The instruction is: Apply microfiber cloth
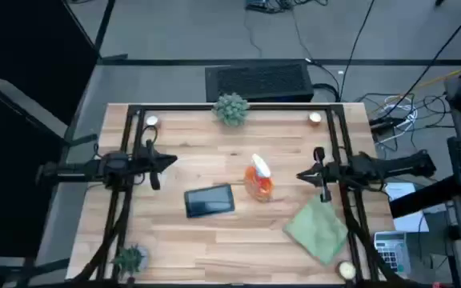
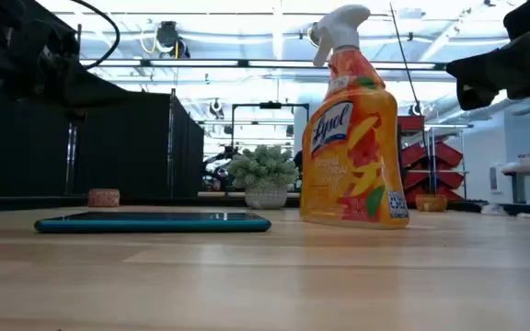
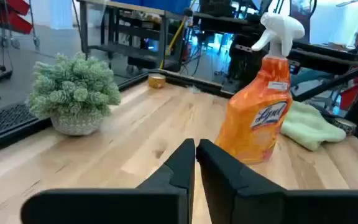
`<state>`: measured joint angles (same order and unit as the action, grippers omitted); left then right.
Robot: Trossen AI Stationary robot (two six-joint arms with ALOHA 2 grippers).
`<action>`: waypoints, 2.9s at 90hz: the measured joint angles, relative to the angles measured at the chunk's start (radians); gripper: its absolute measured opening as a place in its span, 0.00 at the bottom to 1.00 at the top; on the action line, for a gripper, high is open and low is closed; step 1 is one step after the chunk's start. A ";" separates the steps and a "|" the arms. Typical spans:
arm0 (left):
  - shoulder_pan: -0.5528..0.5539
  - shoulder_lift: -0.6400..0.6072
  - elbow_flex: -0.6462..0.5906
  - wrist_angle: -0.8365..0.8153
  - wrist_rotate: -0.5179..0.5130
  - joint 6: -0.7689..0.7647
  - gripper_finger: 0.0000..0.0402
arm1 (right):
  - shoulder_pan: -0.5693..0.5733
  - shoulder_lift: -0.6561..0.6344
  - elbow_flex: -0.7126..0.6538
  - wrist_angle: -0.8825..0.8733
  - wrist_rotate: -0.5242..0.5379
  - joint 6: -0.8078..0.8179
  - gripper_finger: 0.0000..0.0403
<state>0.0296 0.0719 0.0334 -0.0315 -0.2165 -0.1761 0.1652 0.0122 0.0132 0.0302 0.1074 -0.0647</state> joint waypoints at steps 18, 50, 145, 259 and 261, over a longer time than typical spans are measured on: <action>0.000 0.000 0.000 0.000 0.000 0.000 0.03 | 0.000 0.000 0.000 0.000 0.000 0.000 0.03; 0.000 0.000 0.000 0.000 0.000 0.000 0.03 | 0.000 0.000 0.000 0.000 0.000 0.000 0.03; 0.000 0.000 0.000 0.002 0.000 -0.148 0.03 | -0.001 0.004 0.000 0.146 0.152 0.613 0.03; -0.004 0.214 0.190 -0.165 0.070 -0.050 0.03 | 0.110 1.131 0.830 0.009 -0.028 0.264 0.00; -0.004 0.214 0.190 -0.165 0.070 -0.051 0.03 | 0.110 1.131 0.830 0.009 -0.029 0.265 0.00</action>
<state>0.0257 0.2863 0.2234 -0.1963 -0.1463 -0.2266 0.2752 1.1431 0.8429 0.0391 0.0788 0.2001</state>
